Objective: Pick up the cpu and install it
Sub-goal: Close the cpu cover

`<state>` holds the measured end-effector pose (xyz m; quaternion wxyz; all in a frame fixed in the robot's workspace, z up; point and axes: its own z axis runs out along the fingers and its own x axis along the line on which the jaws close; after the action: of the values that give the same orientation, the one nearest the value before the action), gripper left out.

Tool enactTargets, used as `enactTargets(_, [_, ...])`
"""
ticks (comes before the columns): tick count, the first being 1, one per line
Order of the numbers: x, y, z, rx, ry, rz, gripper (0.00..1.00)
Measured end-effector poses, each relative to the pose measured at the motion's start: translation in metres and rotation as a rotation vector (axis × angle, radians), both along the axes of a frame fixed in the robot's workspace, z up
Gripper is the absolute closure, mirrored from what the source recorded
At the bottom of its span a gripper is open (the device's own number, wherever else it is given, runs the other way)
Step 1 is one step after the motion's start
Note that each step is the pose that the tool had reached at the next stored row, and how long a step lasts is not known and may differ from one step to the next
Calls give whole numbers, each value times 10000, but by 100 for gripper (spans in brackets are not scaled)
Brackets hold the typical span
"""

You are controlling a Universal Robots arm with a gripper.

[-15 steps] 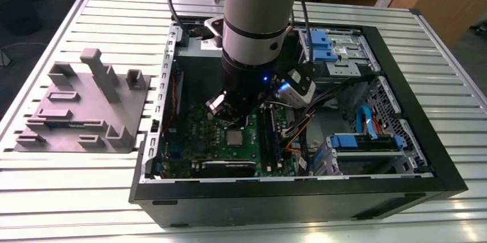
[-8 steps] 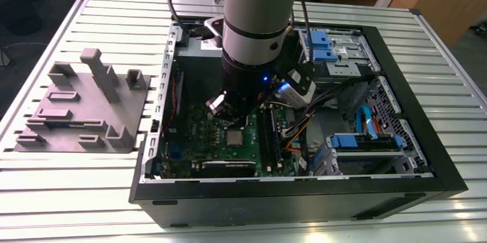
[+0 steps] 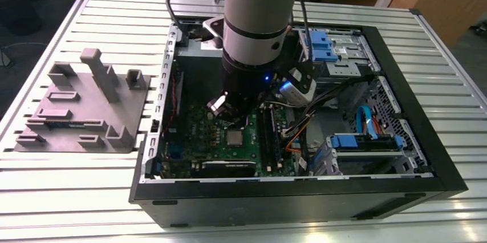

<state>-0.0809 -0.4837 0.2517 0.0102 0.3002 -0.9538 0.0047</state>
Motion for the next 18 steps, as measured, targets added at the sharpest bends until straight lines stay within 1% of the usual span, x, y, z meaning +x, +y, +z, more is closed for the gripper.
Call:
enactTargets(8, [1, 0, -2, -1, 1, 1293, 90])
enactTargets(11, [14, 0, -5, 7, 0, 1397, 90])
enactTargets(12, [23, 0, -5, 86, -7, 1432, 90])
enactTargets(13, [26, 0, -5, 218, -16, 1478, 90])
enactTargets(15, [27, 0, -4, 538, -37, 1566, 90])
enactTargets(16, [28, 0, -5, 607, -40, 1639, 90])
enactTargets(18, [28, 1, -13, 618, -35, 1908, 90])
